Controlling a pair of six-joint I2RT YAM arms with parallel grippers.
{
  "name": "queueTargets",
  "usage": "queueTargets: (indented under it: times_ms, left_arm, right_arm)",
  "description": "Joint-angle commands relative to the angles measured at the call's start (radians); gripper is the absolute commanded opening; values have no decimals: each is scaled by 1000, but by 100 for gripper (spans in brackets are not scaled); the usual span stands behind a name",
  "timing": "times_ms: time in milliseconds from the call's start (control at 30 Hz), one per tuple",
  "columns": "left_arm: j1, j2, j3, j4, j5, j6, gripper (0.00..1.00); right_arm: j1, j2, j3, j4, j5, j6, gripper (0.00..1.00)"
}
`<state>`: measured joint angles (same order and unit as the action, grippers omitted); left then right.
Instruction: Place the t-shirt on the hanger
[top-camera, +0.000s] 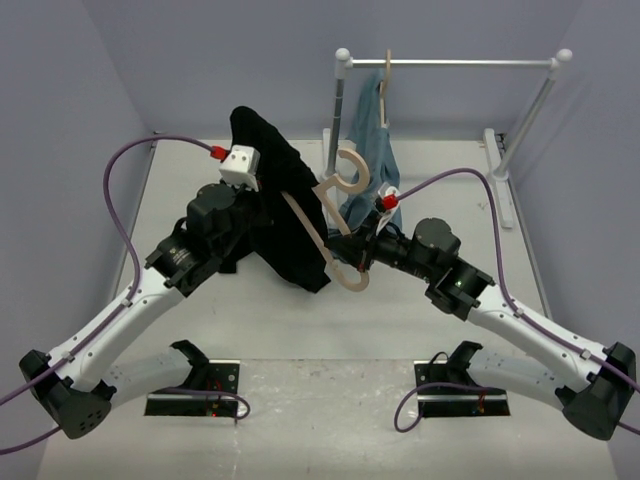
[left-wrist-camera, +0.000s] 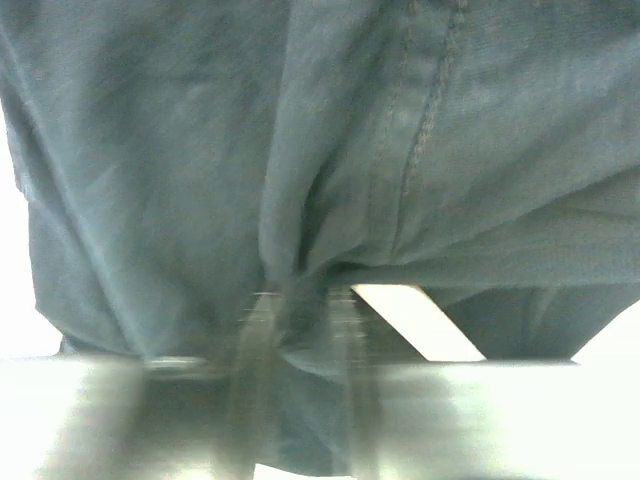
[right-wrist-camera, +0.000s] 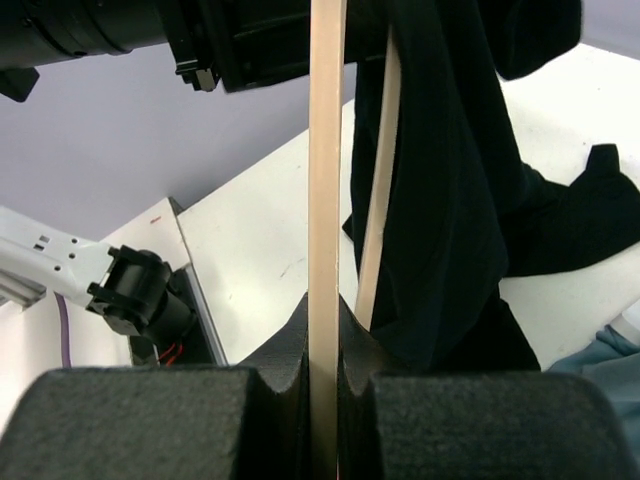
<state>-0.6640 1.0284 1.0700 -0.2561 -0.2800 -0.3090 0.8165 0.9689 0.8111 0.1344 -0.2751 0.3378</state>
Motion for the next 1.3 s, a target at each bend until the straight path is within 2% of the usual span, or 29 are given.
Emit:
queueTargets:
  times_ms: [0,100,200,333,400,500,600,667,700,733,867,933,1033,1100,1167,1200,1267]
  left_arm:
    - [0,12,-10,79,23,-5,0]
    - [0,-11,-34,90,84,-39,0]
    - [-2,-35,-47,121,237,-107,0]
    - [-5,-54,-36,182,359,-165,0]
    - [-6,-57,-17,145,323,-153,0]
    - [-6,-49,2,71,182,-116,0]
    - [-6,-51,-9,73,192,-111,0]
    - [-7,-43,-23,126,352,-122,0]
    - [-10,-37,-28,158,369,-126,0]
    - [-23,-30,-34,201,477,-153,0]
    - [-98,-16,-10,310,568,-210,0]
    - [-175,-31,21,319,544,-213,0]
    - [-199,-77,65,290,451,-207,0]
    - [-198,-104,85,191,326,-196,0]
    - [-198,-120,109,52,85,-218,0]
    - [-197,-124,127,-48,-49,-244,5]
    - [-198,-122,156,-173,-181,-268,24]
  right_arm:
    - [1,-9,99,49,54,1,0]
    - [1,27,126,-1,163,-11,0]
    - [3,110,256,-169,265,-46,0]
    - [3,183,299,-202,266,-46,0]
    - [3,161,271,-151,208,-33,0]
    - [3,138,255,-147,190,-24,0]
    - [3,135,270,-179,181,-32,0]
    - [3,142,292,-197,197,-31,0]
    - [3,150,296,-210,202,-30,0]
    - [3,167,324,-243,239,-31,0]
    - [3,298,436,-364,342,-55,0]
    - [3,366,521,-447,349,-73,0]
    - [3,379,514,-416,267,-94,0]
    - [3,335,452,-351,206,-88,0]
    - [1,291,381,-302,174,-95,0]
    - [-1,263,361,-291,174,-101,0]
    - [-6,222,337,-285,165,-115,0]
